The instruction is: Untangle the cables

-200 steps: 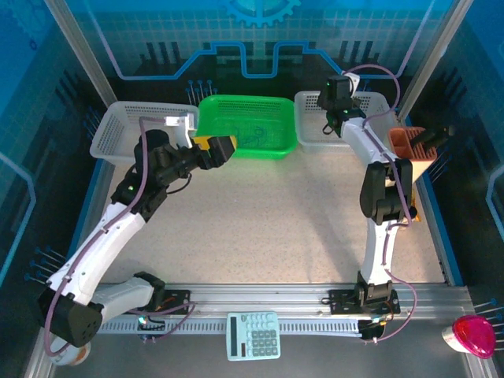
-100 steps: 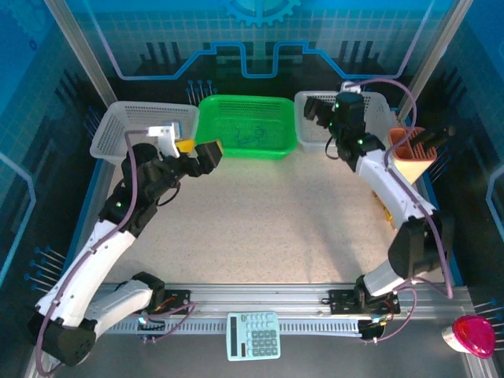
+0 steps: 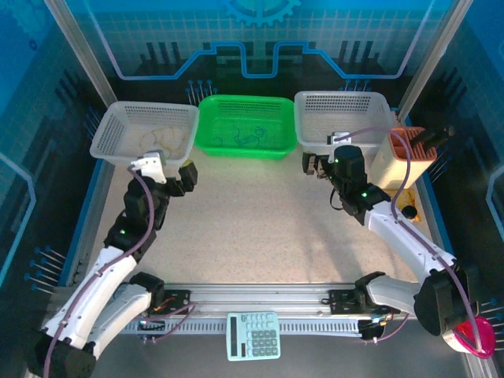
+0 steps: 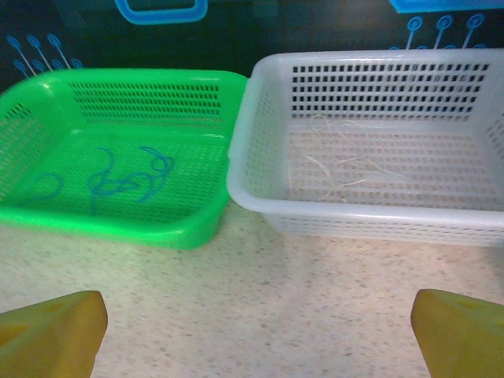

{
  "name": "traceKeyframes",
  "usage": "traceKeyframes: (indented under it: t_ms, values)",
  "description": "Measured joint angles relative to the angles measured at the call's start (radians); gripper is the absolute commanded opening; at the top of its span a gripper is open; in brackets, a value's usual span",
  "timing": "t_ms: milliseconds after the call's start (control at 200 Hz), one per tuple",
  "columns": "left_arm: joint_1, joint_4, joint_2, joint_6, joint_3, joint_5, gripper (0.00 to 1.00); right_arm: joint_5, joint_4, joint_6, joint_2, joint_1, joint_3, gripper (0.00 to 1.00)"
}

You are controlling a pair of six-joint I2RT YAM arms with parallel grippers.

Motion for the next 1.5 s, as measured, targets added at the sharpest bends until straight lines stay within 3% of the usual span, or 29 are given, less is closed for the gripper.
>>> traceKeyframes:
  t_ms: [115, 305, 455, 800, 1055, 1155, 1250, 1501]
  values:
    - [0.059, 0.069, -0.011, 0.034, -0.121, -0.060, 0.99, 0.037, 0.000, -0.042, -0.017, -0.019, -0.056, 0.99]
    - [0.189, 0.154, 0.037, 0.060, -0.217, -0.091, 1.00, 0.085, 0.005, -0.060, -0.126, -0.134, -0.203, 1.00]
    - [0.221, 0.254, 0.097, 0.060, -0.289, -0.091, 0.99, 0.131, 0.028, -0.065, -0.168, -0.165, -0.263, 1.00]
    - [0.223, 0.694, 0.528, 0.114, -0.323, 0.003, 0.99, 0.180, 0.352, -0.135, -0.005, -0.165, -0.428, 1.00]
    - [0.229, 0.940, 0.788, 0.162, -0.315, 0.130, 0.99, 0.063, 0.679, -0.203, 0.153, -0.171, -0.531, 1.00]
    - [0.229, 0.928, 0.825, 0.182, -0.286, 0.178, 0.99, -0.004, 0.825, -0.231, 0.206, -0.196, -0.537, 1.00]
    - [0.232, 0.928, 0.826, 0.188, -0.247, 0.216, 0.99, -0.050, 1.050, -0.242, 0.359, -0.232, -0.564, 1.00]
    - [0.272, 0.903, 0.826, 0.183, -0.209, 0.277, 0.99, -0.178, 0.932, -0.243, 0.394, -0.288, -0.453, 1.00]
